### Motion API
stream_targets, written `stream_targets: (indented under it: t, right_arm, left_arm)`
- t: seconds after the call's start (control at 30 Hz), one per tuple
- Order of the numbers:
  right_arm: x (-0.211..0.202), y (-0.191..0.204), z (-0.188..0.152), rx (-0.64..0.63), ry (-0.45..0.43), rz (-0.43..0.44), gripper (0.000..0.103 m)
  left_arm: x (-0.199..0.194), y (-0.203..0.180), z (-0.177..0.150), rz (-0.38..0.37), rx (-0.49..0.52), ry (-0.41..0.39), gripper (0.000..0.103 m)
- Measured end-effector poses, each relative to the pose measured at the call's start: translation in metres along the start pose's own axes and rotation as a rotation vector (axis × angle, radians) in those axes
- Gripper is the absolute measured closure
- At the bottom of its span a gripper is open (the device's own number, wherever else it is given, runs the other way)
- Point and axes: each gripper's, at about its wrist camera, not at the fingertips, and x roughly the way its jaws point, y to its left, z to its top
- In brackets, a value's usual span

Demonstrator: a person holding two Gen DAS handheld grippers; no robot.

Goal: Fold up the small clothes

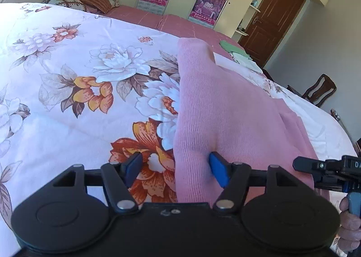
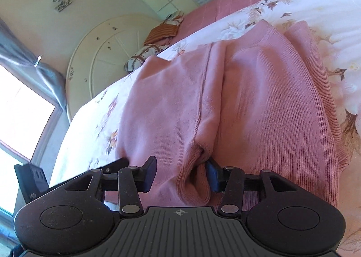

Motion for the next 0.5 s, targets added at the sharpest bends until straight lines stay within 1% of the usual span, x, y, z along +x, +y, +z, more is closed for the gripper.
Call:
stream_targets:
  t: [0.07,0.1,0.13,0.17,0.2,0.23,0.27,0.3,0.33,0.37,0.43,0.5]
  right_arm:
    - [0.007,-0.006,0.006,0.052,-0.011,0.014,0.056]
    - [0.01,-0.007,0.008,0.067,-0.009,0.027,0.056]
    - [0.013,-0.007,0.01,0.07,-0.001,0.04,0.059]
    - [0.017,-0.006,0.012,0.061,0.011,0.048,0.064]
    - [0.02,-0.005,0.013,0.048,0.019,0.043,0.072]
    - [0.025,-0.005,0.015,0.04,0.024,0.031,0.075]
    - [0.027,-0.006,0.016,0.047,0.024,0.03,0.076]
    - [0.029,-0.008,0.017,0.056,0.024,0.03,0.078]
    - [0.03,-0.007,0.018,0.049,0.022,0.018,0.089]
    - [0.028,-0.003,0.017,0.014,0.009,-0.009,0.092]
    - [0.021,0.016,0.014,-0.113,-0.03,-0.079,0.094]
    - [0.006,0.039,0.012,-0.24,-0.084,-0.14,0.094]
  left_arm:
    - [-0.006,0.0,0.006,-0.034,-0.007,-0.008,0.044]
    - [-0.012,0.001,0.009,-0.079,-0.013,-0.05,0.045]
    - [-0.018,0.002,0.013,-0.103,-0.016,-0.092,0.042]
    - [-0.019,0.002,0.017,-0.098,-0.016,-0.111,0.04]
    - [-0.016,0.003,0.022,-0.078,-0.014,-0.105,0.04]
    - [-0.009,0.005,0.027,-0.058,-0.016,-0.087,0.041]
    - [0.0,0.007,0.031,-0.041,-0.021,-0.059,0.04]
    - [0.01,0.009,0.033,-0.035,-0.025,-0.032,0.036]
    - [0.018,0.011,0.033,-0.03,-0.032,-0.01,0.034]
    - [0.021,0.012,0.034,-0.035,-0.043,-0.004,0.035]
    - [0.018,0.002,0.036,-0.048,-0.014,-0.008,0.046]
    - [0.014,-0.014,0.035,-0.053,0.039,-0.016,0.047]
